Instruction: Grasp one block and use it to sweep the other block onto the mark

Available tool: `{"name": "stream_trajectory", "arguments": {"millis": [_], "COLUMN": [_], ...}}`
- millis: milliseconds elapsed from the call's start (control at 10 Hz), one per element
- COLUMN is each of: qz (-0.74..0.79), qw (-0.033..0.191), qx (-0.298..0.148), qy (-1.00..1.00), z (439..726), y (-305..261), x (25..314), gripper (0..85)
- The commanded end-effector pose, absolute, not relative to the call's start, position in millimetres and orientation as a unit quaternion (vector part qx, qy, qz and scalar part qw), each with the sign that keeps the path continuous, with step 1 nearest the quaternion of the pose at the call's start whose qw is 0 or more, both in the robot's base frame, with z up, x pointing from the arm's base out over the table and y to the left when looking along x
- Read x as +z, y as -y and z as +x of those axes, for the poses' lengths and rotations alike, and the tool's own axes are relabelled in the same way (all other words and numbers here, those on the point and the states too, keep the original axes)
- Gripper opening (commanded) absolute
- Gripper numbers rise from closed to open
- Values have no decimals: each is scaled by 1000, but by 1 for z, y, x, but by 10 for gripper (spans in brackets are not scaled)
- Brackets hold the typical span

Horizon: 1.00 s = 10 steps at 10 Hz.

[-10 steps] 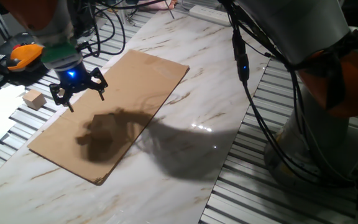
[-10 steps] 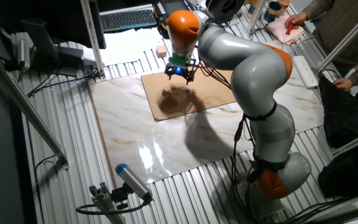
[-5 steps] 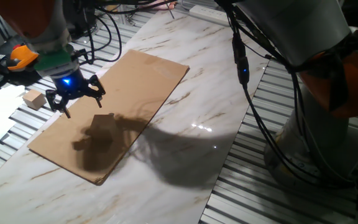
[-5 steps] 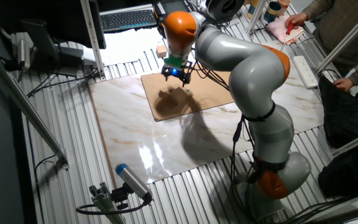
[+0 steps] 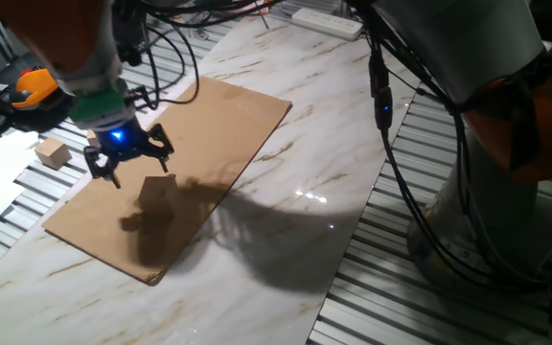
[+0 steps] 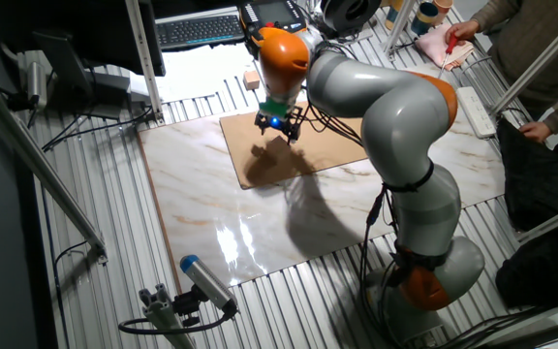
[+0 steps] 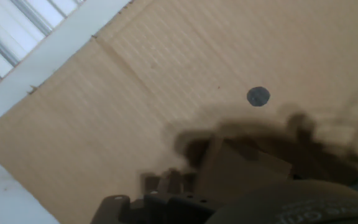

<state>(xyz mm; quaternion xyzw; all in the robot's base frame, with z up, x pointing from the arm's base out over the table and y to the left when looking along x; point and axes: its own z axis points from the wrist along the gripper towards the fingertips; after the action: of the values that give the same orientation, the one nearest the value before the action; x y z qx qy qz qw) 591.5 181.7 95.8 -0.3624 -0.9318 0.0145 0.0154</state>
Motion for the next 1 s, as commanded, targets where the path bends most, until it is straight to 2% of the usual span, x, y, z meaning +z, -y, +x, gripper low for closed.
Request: {"name": "stream_trajectory", "arguments": {"millis": [0, 400, 500, 700, 900], "qz": [-364, -380, -381, -384, -380], "qw": [13, 3, 4, 0, 9], "qx": [16, 8, 2, 4, -2], "qy": [931, 925, 925, 923, 925], "z": [589, 586, 585, 582, 582], "y": [-182, -184, -183, -182, -182], "x": [89, 69, 68, 66, 67], "gripper": [850, 850, 680, 680, 680]}}
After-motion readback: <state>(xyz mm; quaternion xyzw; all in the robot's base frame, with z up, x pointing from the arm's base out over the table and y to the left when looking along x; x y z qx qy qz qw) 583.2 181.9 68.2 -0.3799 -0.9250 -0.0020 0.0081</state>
